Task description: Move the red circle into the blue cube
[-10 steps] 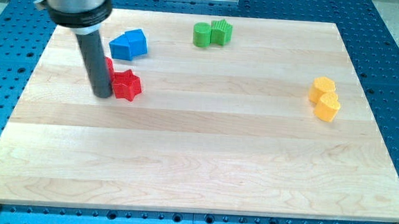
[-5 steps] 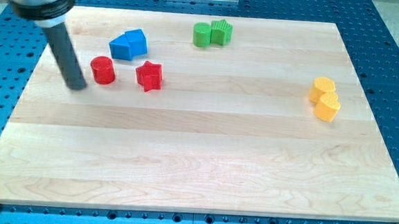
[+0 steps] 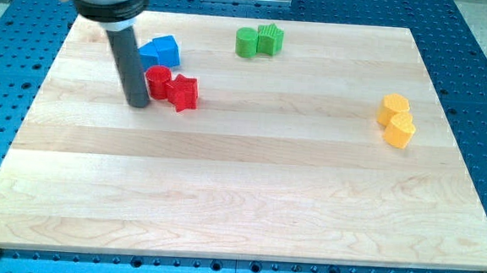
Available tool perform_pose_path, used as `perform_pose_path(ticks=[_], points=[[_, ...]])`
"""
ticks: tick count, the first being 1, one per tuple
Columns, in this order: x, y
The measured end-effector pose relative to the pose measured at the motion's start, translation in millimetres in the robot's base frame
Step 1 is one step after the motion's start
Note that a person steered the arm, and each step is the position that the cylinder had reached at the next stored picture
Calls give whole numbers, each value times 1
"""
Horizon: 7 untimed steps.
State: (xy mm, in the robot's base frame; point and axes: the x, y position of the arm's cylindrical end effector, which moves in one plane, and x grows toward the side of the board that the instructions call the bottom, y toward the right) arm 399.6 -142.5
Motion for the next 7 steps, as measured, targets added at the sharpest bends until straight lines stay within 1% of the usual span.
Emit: perform_pose_path(ticks=[2,3,5,6,7], points=[[-3,45],[-19,44],[-34,44],[-30,44],[14,13]])
